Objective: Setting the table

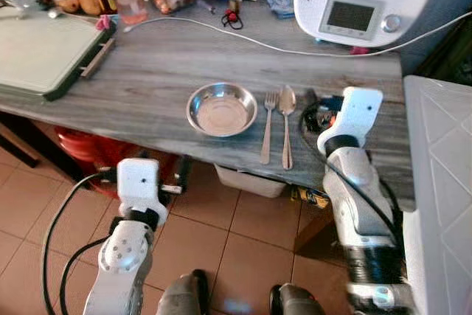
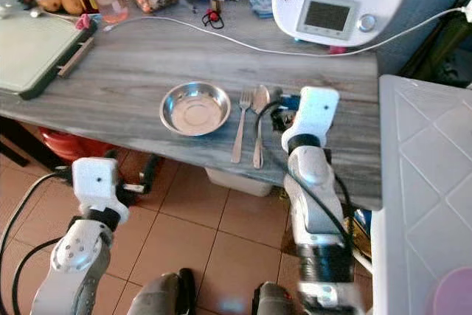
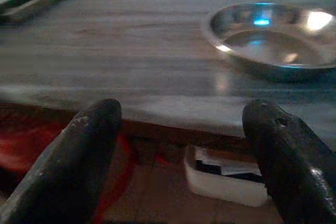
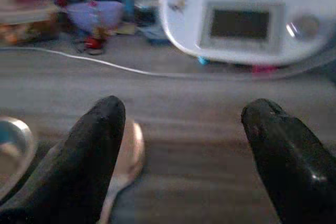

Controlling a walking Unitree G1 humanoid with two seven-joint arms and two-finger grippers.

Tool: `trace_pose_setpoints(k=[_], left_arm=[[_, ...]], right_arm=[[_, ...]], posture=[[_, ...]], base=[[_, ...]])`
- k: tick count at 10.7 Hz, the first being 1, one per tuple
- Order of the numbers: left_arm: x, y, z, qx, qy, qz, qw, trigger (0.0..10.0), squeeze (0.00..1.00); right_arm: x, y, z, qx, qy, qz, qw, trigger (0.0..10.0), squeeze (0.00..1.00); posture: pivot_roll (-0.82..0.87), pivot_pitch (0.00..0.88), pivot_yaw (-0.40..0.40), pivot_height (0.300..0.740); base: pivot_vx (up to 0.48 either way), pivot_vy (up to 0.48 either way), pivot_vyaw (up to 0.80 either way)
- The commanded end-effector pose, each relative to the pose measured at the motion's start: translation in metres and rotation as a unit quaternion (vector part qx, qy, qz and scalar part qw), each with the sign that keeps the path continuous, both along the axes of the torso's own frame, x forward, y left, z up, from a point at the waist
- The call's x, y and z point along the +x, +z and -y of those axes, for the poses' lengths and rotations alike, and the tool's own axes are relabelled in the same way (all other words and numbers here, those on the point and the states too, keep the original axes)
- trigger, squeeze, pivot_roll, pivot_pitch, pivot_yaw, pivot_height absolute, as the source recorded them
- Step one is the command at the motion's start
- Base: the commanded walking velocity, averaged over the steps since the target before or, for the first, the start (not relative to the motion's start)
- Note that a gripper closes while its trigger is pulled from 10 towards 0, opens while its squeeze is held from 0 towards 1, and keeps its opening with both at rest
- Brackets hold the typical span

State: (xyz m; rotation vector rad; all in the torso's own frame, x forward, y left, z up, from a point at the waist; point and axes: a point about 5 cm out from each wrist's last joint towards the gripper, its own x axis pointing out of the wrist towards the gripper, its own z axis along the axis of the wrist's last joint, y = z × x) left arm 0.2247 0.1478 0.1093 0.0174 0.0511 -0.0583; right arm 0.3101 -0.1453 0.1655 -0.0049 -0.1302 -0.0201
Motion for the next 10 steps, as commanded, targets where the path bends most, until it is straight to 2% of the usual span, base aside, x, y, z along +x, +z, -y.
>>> trace_pose_setpoints(k=[1, 2, 4, 5, 7, 8, 9, 10], left_arm=[[-0.002, -0.006, -0.005, 0.006, 0.016, -0.014, 1.0, 10.0, 0.0], [-0.001, -0.006, -0.006, 0.002, 0.015, -0.009, 1.0, 10.0, 0.0], [0.007, -0.003, -0.009, -0.001, 0.023, 0.001, 1.0, 10.0, 0.0], [0.009, -0.002, -0.008, -0.002, 0.021, 0.004, 1.0, 10.0, 0.0], [0.012, -0.004, -0.006, -0.003, 0.012, 0.005, 1.0, 10.0, 0.0], [0.012, -0.004, -0.006, -0.003, 0.009, 0.004, 1.0, 10.0, 0.0], [0.012, -0.005, -0.006, -0.003, 0.008, 0.004, 1.0, 10.0, 0.0], [0.012, -0.005, -0.006, -0.003, 0.008, 0.003, 1.0, 10.0, 0.0]], right_arm=[[-0.005, 0.001, 0.0, -0.023, 0.016, 0.012, 1.0, 10.0, 0.96], [-0.011, -0.005, 0.006, -0.048, 0.028, 0.004, 0.998, 10.0, 0.0], [-0.024, -0.023, 0.025, -0.073, 0.024, -0.026, 0.997, 10.0, 0.0], [-0.027, -0.03, 0.031, -0.064, 0.014, -0.046, 0.997, 10.0, 0.0], [-0.029, -0.039, 0.033, -0.063, -0.012, -0.071, 0.995, 10.0, 0.0], [-0.03, -0.042, 0.027, -0.042, 0.011, -0.078, 0.996, 10.0, 0.0], [-0.032, -0.044, 0.028, -0.022, -0.007, -0.083, 0.996, 10.0, 0.0], [-0.032, -0.041, 0.026, -0.041, 0.003, -0.074, 0.996, 10.0, 0.0]], posture=[[0.01, 0.1, 0.032, 0.74], [0.0, 0.086, 0.027, 0.74], [-0.01, 0.065, 0.022, 0.74], [-0.01, 0.056, 0.023, 0.74], [-0.02, 0.047, 0.029, 0.74], [-0.02, 0.046, 0.029, 0.74], [-0.02, 0.044, 0.027, 0.74], [-0.02, 0.042, 0.026, 0.74]], base=[[0.0, 0.0, 0.0], [0.0, 0.0, 0.0], [-0.133, 0.0, 0.0], [-0.27, 0.0, 0.0], [-0.266, 0.0, 0.0], [-0.266, 0.0, 0.0], [-0.266, 0.0, 0.0], [-0.27, 0.0, 0.0]])
